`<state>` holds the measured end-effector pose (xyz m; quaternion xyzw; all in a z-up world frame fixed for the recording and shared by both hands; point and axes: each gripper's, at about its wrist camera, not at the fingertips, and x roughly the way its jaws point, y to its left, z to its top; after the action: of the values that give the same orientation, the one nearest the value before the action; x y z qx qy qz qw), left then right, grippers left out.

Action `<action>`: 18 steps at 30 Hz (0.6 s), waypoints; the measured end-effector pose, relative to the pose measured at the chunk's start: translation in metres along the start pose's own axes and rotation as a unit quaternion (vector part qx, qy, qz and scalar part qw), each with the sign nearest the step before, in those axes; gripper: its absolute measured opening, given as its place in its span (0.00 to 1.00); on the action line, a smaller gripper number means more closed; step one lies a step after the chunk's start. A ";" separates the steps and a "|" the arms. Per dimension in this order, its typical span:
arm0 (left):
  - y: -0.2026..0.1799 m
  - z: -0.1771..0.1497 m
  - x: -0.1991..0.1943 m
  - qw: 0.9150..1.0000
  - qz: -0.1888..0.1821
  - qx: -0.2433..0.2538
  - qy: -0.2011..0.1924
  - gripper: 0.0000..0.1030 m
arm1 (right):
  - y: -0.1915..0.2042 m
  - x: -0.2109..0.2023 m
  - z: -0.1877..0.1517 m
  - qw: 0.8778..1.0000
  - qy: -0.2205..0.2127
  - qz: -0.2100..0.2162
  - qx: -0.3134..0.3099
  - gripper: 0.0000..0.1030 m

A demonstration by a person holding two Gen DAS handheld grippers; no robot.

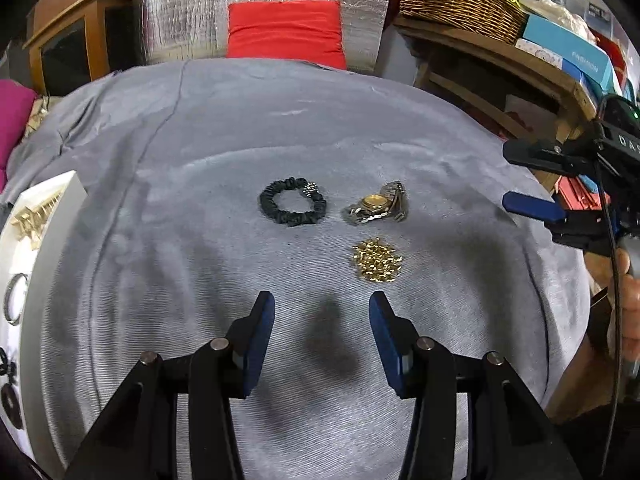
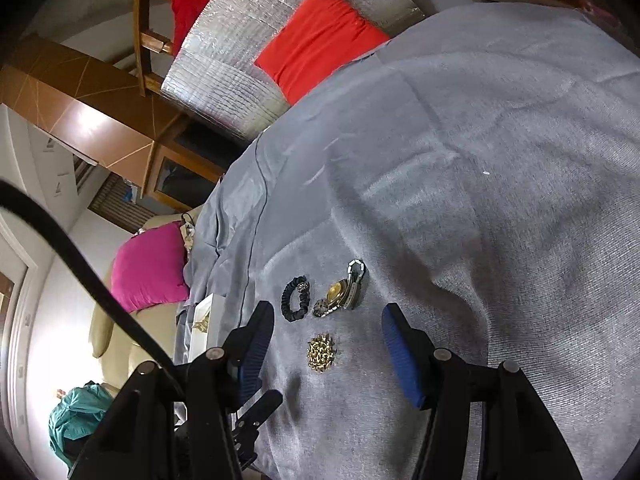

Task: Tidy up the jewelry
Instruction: 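Lower the right tool onto the gold watch beside the black scrunchie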

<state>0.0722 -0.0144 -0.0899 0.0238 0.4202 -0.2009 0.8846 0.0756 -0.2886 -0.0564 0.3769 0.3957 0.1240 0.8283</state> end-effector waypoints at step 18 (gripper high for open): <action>0.016 0.017 0.015 0.998 -0.012 -0.056 0.008 0.48 | 0.004 0.032 -0.002 0.999 0.033 0.023 0.025 0.58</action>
<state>0.0992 -0.0080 -0.0926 -0.0291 0.4379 -0.1874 0.8788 0.0954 -0.2686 -0.0726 0.4017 0.4171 0.1453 0.8022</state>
